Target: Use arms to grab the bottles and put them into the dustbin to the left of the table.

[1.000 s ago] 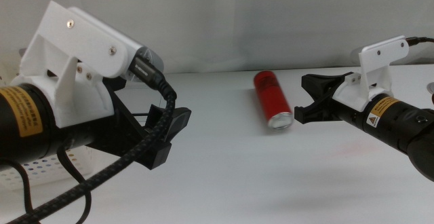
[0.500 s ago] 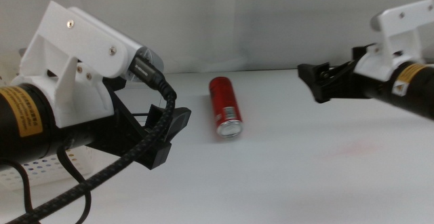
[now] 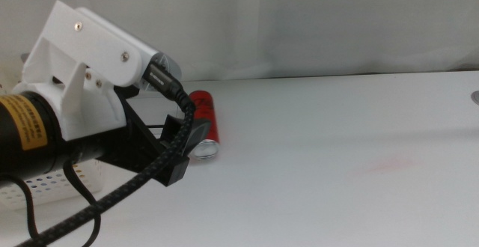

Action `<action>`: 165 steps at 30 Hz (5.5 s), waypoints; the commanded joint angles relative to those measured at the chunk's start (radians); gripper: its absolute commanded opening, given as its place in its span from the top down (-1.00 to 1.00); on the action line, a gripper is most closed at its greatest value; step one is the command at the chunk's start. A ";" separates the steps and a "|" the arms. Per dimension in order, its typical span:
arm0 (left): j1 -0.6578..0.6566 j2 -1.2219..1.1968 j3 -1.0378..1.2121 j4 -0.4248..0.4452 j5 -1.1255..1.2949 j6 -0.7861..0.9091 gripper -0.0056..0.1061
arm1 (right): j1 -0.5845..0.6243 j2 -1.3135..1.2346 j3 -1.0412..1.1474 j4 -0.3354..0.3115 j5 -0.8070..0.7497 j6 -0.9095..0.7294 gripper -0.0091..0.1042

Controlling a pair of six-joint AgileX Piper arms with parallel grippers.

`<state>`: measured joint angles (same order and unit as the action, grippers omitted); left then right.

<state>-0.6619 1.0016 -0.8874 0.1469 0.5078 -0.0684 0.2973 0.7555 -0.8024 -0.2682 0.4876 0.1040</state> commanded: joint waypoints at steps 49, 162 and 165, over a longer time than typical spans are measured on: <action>-0.006 -0.279 0.004 0.082 -0.007 -0.029 -0.69 | -0.009 -0.297 0.137 0.135 0.179 0.034 -0.98; -0.006 -0.143 0.004 -0.147 0.005 0.151 -0.72 | 0.449 -0.156 0.263 0.021 0.163 -0.050 -0.98; -0.007 -0.064 0.010 -0.189 0.008 0.198 -0.72 | 0.449 -0.156 0.263 0.014 0.163 -0.050 -0.98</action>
<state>-0.6619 0.8931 -0.8868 0.0000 0.5096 0.0979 0.7541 0.6036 -0.5345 -0.2373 0.6481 0.0526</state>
